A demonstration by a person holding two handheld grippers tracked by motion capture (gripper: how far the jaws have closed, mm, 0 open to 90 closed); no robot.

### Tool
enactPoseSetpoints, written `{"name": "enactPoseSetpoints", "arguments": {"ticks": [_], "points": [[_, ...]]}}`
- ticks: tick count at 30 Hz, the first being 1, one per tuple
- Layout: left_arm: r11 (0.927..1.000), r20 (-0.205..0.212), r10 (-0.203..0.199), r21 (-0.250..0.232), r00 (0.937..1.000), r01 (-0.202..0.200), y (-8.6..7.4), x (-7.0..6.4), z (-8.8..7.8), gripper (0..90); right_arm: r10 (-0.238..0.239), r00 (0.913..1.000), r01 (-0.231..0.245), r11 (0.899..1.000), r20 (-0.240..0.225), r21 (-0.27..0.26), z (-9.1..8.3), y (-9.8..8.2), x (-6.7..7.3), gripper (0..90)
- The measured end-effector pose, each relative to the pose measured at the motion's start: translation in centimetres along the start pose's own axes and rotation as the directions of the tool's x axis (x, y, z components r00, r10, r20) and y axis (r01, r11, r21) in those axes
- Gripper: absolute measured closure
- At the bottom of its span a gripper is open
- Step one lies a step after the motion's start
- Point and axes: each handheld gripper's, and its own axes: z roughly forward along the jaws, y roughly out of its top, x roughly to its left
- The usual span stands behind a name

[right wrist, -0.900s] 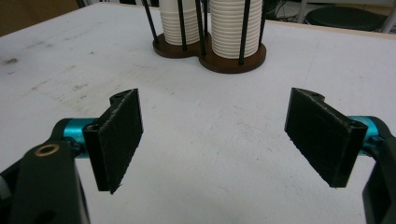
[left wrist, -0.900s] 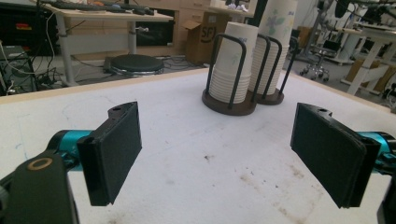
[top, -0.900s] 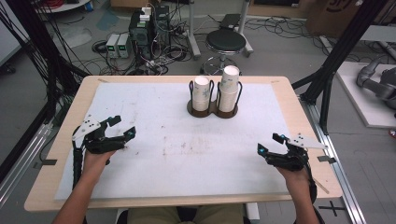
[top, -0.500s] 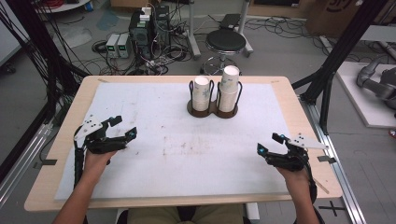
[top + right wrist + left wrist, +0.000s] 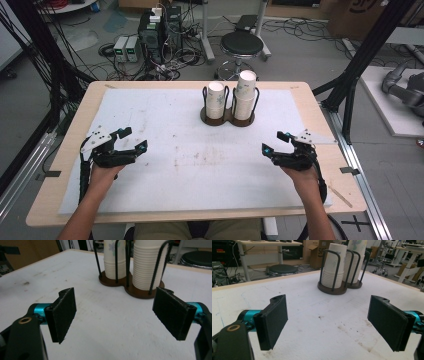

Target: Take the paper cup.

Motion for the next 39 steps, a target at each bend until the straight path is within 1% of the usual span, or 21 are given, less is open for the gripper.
{"name": "enactPoseSetpoints", "arguments": {"ticks": [3, 5, 8, 9, 10, 13, 15, 16, 19, 22, 23, 24, 25, 28, 29, 32, 33, 34, 36, 37, 39], "points": [[1.0, 0.002, -0.006, 0.001, 1.0, 0.006, -0.1, 0.0, 0.0, 16.4, -0.014, 0.9996, 0.014, 1.0, -0.026, -0.003, 1.1, 1.5, 0.2, 19.8], [1.0, 0.005, -0.005, 0.002, 1.0, 0.005, -0.1, 0.0, 0.1, 16.4, -0.032, 0.9985, 0.032, 0.999, -0.044, -0.005, 2.0, 2.7, 0.5, 19.8], [1.0, 0.007, -0.006, 0.003, 1.0, 0.006, -0.1, -0.1, 0.1, 16.4, -0.044, 0.9963, 0.044, 0.999, -0.074, -0.003, 3.5, 4.5, 1.0, 19.8], [1.0, 0.008, -0.006, 0.004, 1.0, 0.006, -0.1, -0.1, 0.1, 16.4, -0.056, 0.995, 0.056, 0.998, -0.082, 0.002, 4.4, 5.5, 1.3, 19.8], [1.0, 0.008, -0.006, 0.003, 0.9999, 0.006, -0.1, -0.1, 0.1, 16.4, -0.056, 0.995, 0.056, 0.998, -0.082, 0.002, 4.4, 5.5, 1.3, 19.8], [1.0, 0.012, -0.006, 0.002, 0.9999, 0.006, -0.1, -0.1, 0.1, 16.4, -0.066, 0.9938, 0.067, 0.998, -0.09, 0.011, 5.8, 6.8, 1.5, 19.9], [1.0, 0.013, -0.001, 0.008, 0.9999, 0.001, -0.1, -0.1, 0.1, 16.4, -0.058, 0.9932, 0.059, 0.998, -0.101, 0.013, 6.8, 7.8, 1.5, 19.9], [0.9999, 0.015, -0.004, 0.009, 0.9999, 0.004, -0.1, -0.1, 0.1, 16.4, -0.058, 0.9932, 0.059, 0.998, -0.101, 0.013, 6.8, 7.8, 1.5, 19.9], [1.0, 0.017, -0.006, 0.007, 0.9998, 0.005, -0.2, -0.1, 0.2, 16.4, -0.066, 0.9924, 0.068, 0.997, -0.104, 0.022, 7.7, 8.9, 1.6, 19.9], [1.0, 0.018, -0.006, 0.006, 0.9998, 0.006, -0.2, 0.0, 0.2, 16.4, -0.07, 0.991, 0.073, 0.997, -0.114, 0.02, 8.7, 10.2, 1.8, 20.1], [1.0, 0.019, -0.007, 0.006, 0.9998, 0.006, -0.2, 0.0, 0.2, 16.4, -0.076, 0.991, 0.078, 0.997, -0.111, 0.022, 9.5, 11.0, 1.8, 20.0], [1.0, 0.02, -0.007, 0.006, 0.9998, 0.007, -0.2, 0.0, 0.2, 16.4, -0.076, 0.991, 0.078, 0.997, -0.111, 0.022, 9.5, 11.0, 1.8, 20.0], [0.9999, 0.02, -0.008, 0.007, 0.9998, 0.007, -0.2, 0.0, 0.2, 16.4, -0.076, 0.9913, 0.08, 0.996, -0.108, 0.033, 9.9, 11.4, 1.8, 20.1], [0.9999, 0.023, -0.009, 0.006, 0.9997, 0.009, -0.2, 0.0, 0.3, 16.4, -0.09, 0.9906, 0.096, 0.994, -0.103, 0.058, 11.6, 12.2, 2.0, 20.0], [0.9999, 0.024, -0.012, 0.005, 0.9996, 0.011, -0.2, 0.0, 0.3, 16.4, -0.09, 0.9905, 0.097, 0.993, -0.104, 0.064, 12.0, 12.4, 2.0, 20.1], [0.9998, 0.03, -0.019, 0.006, 0.9993, 0.019, -0.2, -0.1, 0.3, 16.4, -0.083, 0.9926, 0.09, 0.993, -0.089, 0.075, 13.5, 12.7, 2.1, 20.0], [0.9999, 0.031, -0.016, 0.007, 0.9994, 0.016, -0.2, -0.1, 0.3, 16.4, -0.086, 0.993, 0.093, 0.992, -0.081, 0.085, 14.5, 12.9, 2.1, 20.1], [0.9999, 0.035, -0.014, 0.007, 0.9993, 0.014, -0.2, 0.0, 0.4, 16.4, -0.086, 0.993, 0.093, 0.992, -0.081, 0.085, 14.5, 12.9, 2.1, 20.1], [0.9998, 0.034, -0.018, 0.004, 0.9993, 0.018, -0.2, 0.0, 0.4, 16.4, -0.09, 0.9935, 0.097, 0.99, -0.07, 0.1, 15.5, 13.1, 2.3, 20.1], [0.9998, 0.033, -0.021, 0.003, 0.9992, 0.021, -0.2, 0.0, 0.4, 16.4, -0.092, 0.9932, 0.099, 0.99, -0.071, 0.099, 15.8, 13.2, 2.3, 20.1], [0.9998, 0.035, -0.02, 0.004, 0.9992, 0.02, -0.2, 0.1, 0.4, 16.4, -0.087, 0.9942, 0.093, 0.989, -0.064, 0.113, 16.5, 13.3, 2.3, 20.1]]}}
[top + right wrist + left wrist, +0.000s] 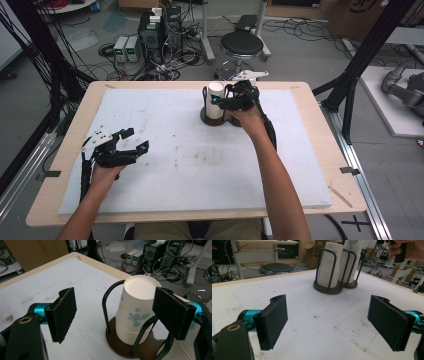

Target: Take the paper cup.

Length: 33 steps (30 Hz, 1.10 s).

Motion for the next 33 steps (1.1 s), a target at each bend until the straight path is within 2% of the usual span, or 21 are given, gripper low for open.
{"name": "enactPoseSetpoints", "arguments": {"ticks": [7, 11, 17, 33], "points": [[1.0, 0.006, -0.009, 0.0, 0.9999, 0.009, 0.0, 0.2, 0.0, 16.4, 0.014, 0.9997, -0.014, 1.0, 0.022, 0.027, 2.1, 0.5, -0.5, 20.1], [0.9999, 0.008, -0.01, -0.003, 0.9999, 0.01, 0.0, 0.2, 0.0, 16.4, 0.025, 0.9984, -0.026, 0.999, 0.05, 0.023, 2.7, 0.6, -0.9, 20.1], [0.9998, 0.007, -0.017, -0.006, 0.9998, 0.017, 0.0, 0.3, -0.1, 16.4, 0.039, 0.9968, -0.042, 0.999, 0.069, 0.035, 3.4, 0.3, -1.6, 20.3], [0.9998, 0.01, -0.017, -0.007, 0.9998, 0.017, 0.0, 0.4, -0.1, 16.4, 0.049, 0.9927, -0.056, 0.997, 0.11, 0.057, 5.1, 0.3, -1.8, 20.3]]}}
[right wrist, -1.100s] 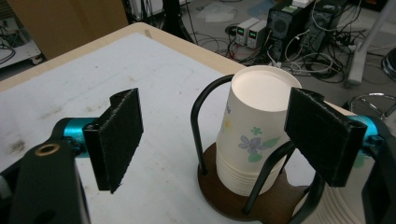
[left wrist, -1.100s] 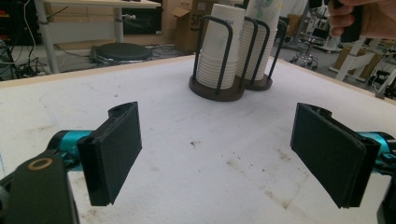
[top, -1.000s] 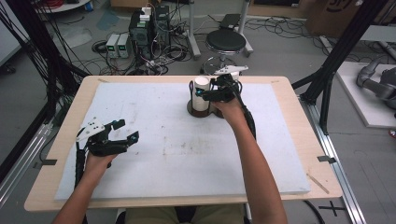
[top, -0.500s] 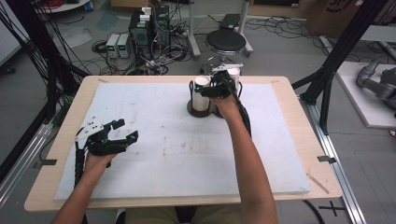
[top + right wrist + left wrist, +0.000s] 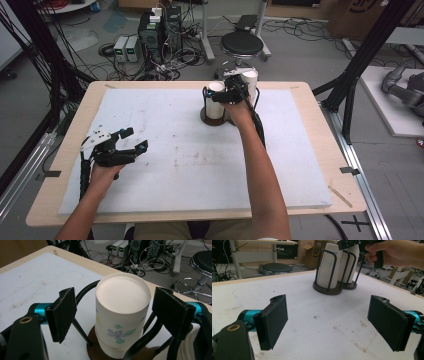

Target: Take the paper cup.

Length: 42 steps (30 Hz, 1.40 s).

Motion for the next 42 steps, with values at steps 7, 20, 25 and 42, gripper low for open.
{"name": "enactPoseSetpoints", "arguments": {"ticks": [7, 20, 25, 42], "points": [[1.0, -0.002, -0.003, 0.0, 1.0, 0.003, 0.0, 0.1, 0.0, 16.5, -0.003, 0.9996, 0.003, 1.0, 0.027, 0.013, 0.7, 0.6, 0.2, 26.1], [1.0, -0.008, -0.005, 0.0, 1.0, 0.005, 0.0, 0.3, -0.3, 16.6, -0.009, 0.9986, 0.007, 0.999, 0.052, 0.043, 1.3, 0.8, 0.5, 36.1], [1.0, -0.006, -0.005, 0.001, 1.0, 0.005, 0.0, 0.3, -0.3, 16.6, -0.011, 0.9989, 0.01, 1.0, 0.046, 0.021, 0.8, 1.1, 0.5, 36.5], [0.9999, 0.009, -0.005, 0.011, 0.9999, 0.005, -0.1, 0.0, -0.1, 16.6, 0.013, 0.9998, -0.011, 0.996, 0.018, -0.093, -3.0, 2.5, -0.2, 37.5]]}}
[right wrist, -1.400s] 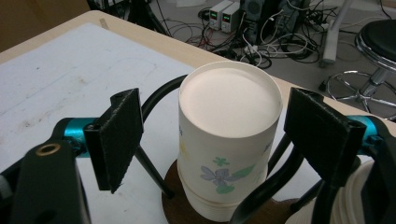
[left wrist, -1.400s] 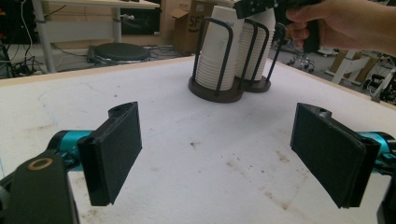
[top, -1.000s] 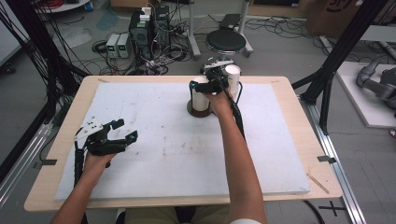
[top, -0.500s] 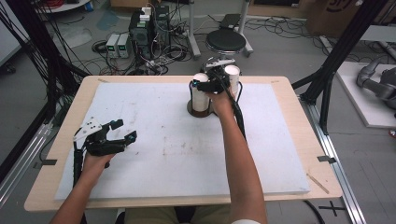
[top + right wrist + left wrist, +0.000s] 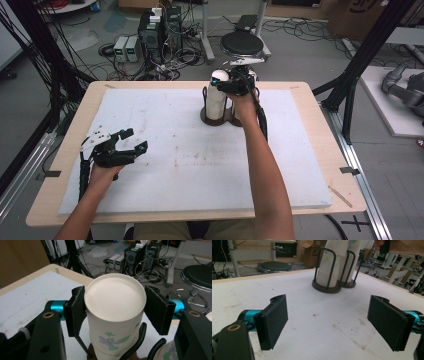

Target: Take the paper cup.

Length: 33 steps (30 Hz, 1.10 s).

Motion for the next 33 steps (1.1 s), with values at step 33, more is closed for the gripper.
{"name": "enactPoseSetpoints", "arguments": {"ticks": [33], "points": [[1.0, 0.048, 0.009, -0.003, 0.9988, -0.009, -0.1, -1.1, 0.8, 15.8, -0.12, 0.9656, 0.091, 0.987, -0.231, -0.133, -11.9, -3.1, 1.4, 37.9]]}}
